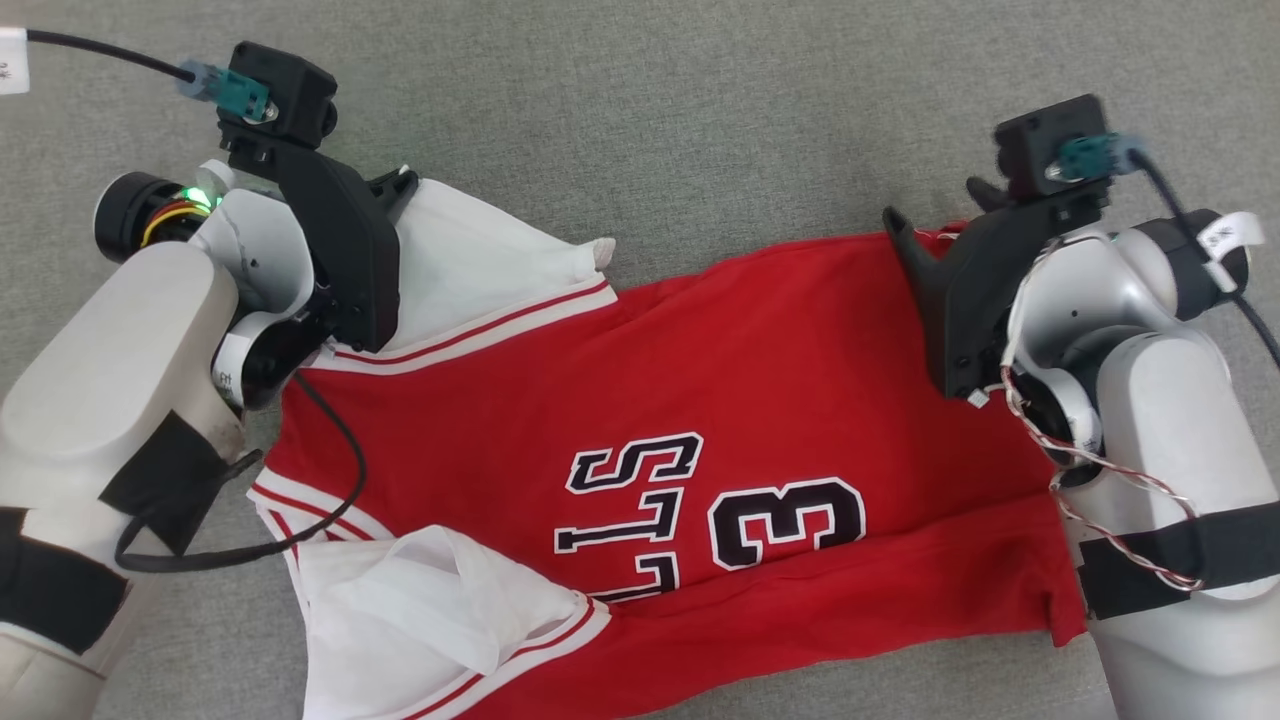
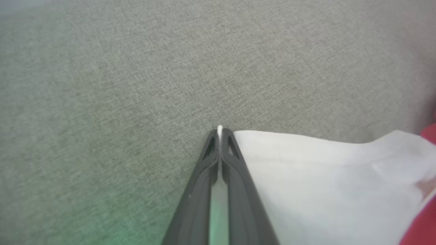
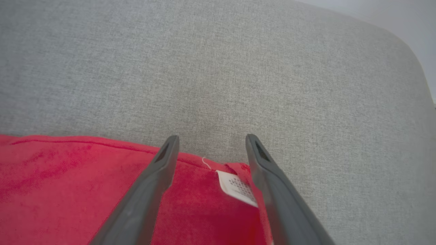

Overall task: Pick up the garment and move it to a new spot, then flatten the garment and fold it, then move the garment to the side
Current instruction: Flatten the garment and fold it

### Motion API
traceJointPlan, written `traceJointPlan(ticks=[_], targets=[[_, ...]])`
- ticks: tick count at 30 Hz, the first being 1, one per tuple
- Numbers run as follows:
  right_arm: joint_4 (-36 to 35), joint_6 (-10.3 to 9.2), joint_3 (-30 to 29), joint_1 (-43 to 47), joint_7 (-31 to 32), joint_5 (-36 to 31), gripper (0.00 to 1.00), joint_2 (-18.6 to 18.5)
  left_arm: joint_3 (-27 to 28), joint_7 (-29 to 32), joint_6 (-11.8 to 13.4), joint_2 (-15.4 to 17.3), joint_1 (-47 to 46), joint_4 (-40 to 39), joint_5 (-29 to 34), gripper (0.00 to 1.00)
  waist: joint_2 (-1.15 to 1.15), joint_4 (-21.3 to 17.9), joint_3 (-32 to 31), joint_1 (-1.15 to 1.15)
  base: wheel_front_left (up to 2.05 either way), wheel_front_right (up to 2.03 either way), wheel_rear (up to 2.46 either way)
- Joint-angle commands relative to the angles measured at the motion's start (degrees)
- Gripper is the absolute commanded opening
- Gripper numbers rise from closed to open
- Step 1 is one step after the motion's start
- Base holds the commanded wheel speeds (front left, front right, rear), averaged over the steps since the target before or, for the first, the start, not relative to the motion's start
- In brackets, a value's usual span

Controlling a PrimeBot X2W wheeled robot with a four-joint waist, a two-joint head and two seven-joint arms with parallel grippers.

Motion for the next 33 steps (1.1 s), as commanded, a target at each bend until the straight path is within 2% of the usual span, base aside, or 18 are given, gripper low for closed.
traceJointPlan(ticks=[1, 8, 12, 15, 17, 25, 29, 33], targets=[[0.15, -0.12, 1.15, 0.03, 1.61, -1.20, 1.00, -0.89, -0.10, 0.71, 0.29, 1.08, 2.11, 0.16, -0.37, 0.00, 0.00, 0.20, -0.10, -0.01, 0.00, 0.00, 0.00], [0.81, -0.12, 2.09, 1.60, 4.88, -4.65, 1.00, -4.75, -0.17, 0.89, 1.10, 1.59, 3.34, -1.70, -0.73, 0.00, 0.00, 0.52, -0.48, -0.01, 0.00, 0.00, 0.00], [1.08, -0.12, 1.29, 2.70, 3.83, -4.91, 1.00, -5.95, -0.30, 1.02, 1.56, 1.84, 3.83, -2.47, -0.88, 0.00, 0.00, 0.59, -0.60, -0.01, 0.00, 0.00, 0.00], [1.18, -0.12, 0.10, 3.37, 1.31, -5.60, 1.00, -5.47, -0.28, 1.06, 1.91, 2.24, 4.02, -2.89, -0.90, 0.00, 0.00, 0.46, -0.59, -0.01, 0.00, 0.00, 0.00], [1.50, -0.12, -0.56, 3.70, -0.33, -5.75, 0.93, -4.77, -0.31, 1.09, 2.05, 2.44, 4.07, -3.11, -0.83, 0.00, 0.00, 0.42, -0.57, -0.01, 0.00, 0.00, 0.00], [3.41, -0.12, 0.46, 1.59, -4.31, -4.44, 1.00, -3.07, -0.39, 1.40, 2.66, 2.83, 3.33, -3.88, -0.68, 0.00, 0.00, 0.24, -0.08, -0.01, 0.00, 0.00, 0.00], [3.50, -0.12, 2.63, 0.42, -2.36, -3.82, 1.00, -3.57, -0.41, 1.54, 2.84, 3.03, 3.16, -4.06, -0.78, 0.00, 0.00, 0.22, 0.04, -0.01, 0.00, 0.00, 0.00], [1.11, -0.12, 6.40, -1.80, 4.28, -2.35, 1.00, -6.17, -0.32, 1.67, 3.16, 3.38, 3.26, -4.21, -0.97, 0.00, 0.00, 0.17, -0.03, -0.01, 0.00, 0.00, 0.00]])
